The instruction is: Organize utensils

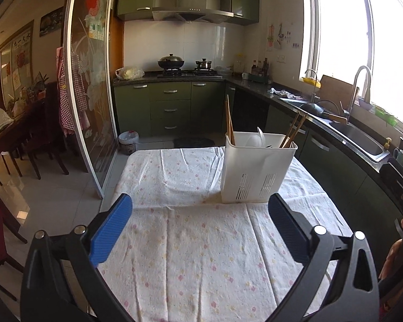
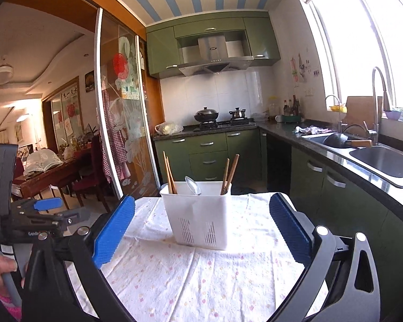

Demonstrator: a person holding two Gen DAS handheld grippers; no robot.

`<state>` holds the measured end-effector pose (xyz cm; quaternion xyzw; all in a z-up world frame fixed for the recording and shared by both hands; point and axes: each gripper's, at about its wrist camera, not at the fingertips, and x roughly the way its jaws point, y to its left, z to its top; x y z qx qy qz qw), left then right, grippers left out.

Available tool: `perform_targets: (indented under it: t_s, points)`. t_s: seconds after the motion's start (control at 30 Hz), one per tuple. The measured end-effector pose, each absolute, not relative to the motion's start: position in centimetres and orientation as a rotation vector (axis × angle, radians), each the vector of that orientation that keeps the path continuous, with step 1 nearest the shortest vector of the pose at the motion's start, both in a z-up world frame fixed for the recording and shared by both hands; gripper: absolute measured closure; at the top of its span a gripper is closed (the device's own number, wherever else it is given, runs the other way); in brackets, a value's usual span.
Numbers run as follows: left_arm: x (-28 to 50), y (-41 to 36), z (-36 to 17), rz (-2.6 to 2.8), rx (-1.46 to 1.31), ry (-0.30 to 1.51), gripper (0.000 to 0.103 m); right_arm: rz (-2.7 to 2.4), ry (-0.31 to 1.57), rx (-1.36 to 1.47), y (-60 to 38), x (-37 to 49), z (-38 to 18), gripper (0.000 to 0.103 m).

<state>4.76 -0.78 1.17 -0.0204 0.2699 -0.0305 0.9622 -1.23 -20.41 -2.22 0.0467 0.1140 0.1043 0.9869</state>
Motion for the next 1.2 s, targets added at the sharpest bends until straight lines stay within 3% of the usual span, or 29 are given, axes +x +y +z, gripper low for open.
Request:
perform_targets:
  t_s: [0.37,1.2]
  points:
    - [0.7,2.0,-2.9,0.054,-0.06,0.559,0.007,0.097,0.199,0.073,-22.2,-7.5,-5.8,0.004]
    - [-0.6,0.4,-2.0,-0.032,-0.023,0.551,0.007,0.044,0.211,0.094,-22.4,-6.6,-4.7,0.004]
